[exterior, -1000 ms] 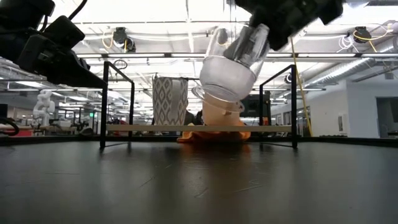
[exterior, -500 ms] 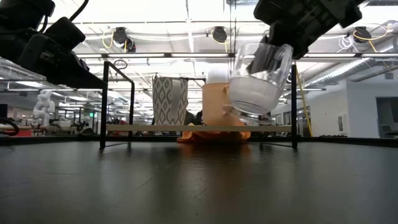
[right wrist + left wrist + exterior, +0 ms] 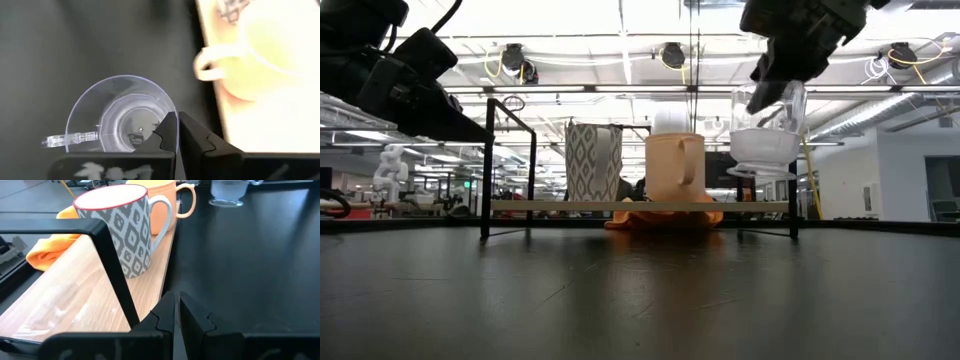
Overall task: Stack small to large cups/mugs on shelf
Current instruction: Put the transparent cup on the shelf
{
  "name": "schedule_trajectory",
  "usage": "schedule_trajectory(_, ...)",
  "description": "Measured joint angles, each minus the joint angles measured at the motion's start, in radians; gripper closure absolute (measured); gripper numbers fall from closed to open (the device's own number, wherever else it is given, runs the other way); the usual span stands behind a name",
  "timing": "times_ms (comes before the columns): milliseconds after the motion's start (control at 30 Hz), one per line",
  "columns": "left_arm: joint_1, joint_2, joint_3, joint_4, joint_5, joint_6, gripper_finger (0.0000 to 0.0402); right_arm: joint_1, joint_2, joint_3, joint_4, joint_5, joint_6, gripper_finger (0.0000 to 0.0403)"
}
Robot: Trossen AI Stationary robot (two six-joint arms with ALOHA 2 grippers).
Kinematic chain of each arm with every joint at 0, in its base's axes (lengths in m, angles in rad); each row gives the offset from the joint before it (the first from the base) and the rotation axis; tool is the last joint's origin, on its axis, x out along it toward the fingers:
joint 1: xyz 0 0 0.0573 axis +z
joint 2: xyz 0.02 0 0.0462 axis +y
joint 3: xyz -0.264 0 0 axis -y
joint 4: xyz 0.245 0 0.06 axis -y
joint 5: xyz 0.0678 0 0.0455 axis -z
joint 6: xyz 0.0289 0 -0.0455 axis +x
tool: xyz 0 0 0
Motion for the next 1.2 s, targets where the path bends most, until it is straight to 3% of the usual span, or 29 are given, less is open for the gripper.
schedule_trajectory(200, 0.0, 0.0, 0.0, 0.001, -0.005, -0.004, 0.0376, -0.054, 0.0, 0.056, -0.093, -0.011, -0.124, 0.0403)
schedule_trajectory(700, 0.0, 0.0, 0.0, 0.009, -0.027, -0.003, 0.0376, -0.242, 0.02, 0.062, -0.087, -0.08, -0.303, 0.0403)
schedule_trajectory(1200, 0.0, 0.0, 0.0, 0.029, -0.031, 0.014, 0.0376, -0.357, 0.155, 0.198, -0.194, -0.109, -0.449, 0.0403)
